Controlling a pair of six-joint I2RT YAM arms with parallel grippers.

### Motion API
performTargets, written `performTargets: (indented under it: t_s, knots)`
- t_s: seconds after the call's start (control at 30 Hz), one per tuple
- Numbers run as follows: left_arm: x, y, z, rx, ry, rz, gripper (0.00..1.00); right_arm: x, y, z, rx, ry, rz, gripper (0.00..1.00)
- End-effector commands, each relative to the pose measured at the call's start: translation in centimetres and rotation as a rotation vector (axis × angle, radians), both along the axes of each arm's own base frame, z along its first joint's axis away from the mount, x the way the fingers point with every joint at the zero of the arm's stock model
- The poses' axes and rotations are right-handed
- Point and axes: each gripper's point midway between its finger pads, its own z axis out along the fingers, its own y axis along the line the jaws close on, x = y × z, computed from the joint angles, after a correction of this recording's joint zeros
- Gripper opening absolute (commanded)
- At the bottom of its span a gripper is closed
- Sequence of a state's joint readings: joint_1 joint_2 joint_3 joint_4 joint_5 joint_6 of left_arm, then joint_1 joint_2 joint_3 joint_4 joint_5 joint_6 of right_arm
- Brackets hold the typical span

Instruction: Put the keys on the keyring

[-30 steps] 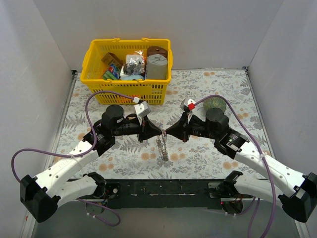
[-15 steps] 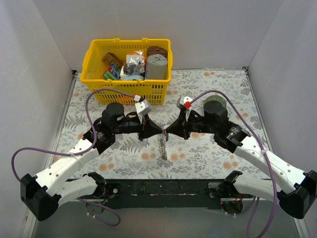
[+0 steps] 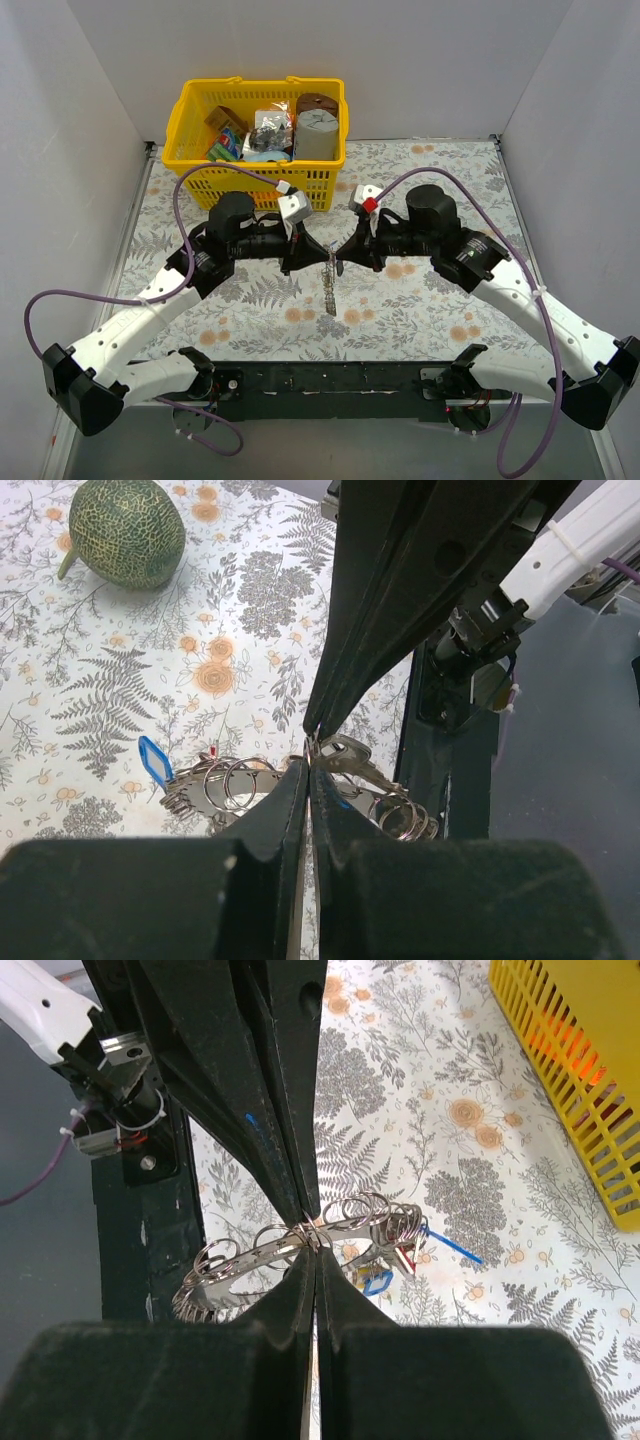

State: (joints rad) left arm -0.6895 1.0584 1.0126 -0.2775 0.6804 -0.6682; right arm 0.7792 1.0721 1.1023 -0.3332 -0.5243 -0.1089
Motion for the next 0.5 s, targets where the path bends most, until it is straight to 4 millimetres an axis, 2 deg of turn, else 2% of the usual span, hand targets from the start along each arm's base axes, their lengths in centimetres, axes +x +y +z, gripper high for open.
performTargets:
  t_s: [0.0,0.2,0.33,0.47]
  knots:
    - [0.2,-0.3,3.3,-0.033,-0.079,-0.017,0.00,-0.3,0.0,1.1,-0.021,-0.021,0.039,0.01]
    - [1.2,-0.3,3.1,0.002,-0.069,0.018,0.00,-0.1,0.4,3.1,0.012,-0.039,0.040,0.01]
    - [2.5,-0.1,3.2,0.023,-0.071,0.079,0.00,-0.7,0.7,4.0,0.045,-0.046,0.077,0.01]
    - [1.9,-0.4,2.9,0.020,-0.068,0.041,0.00,-1.0,0.7,4.5,0.064,-0.064,0.091,0.01]
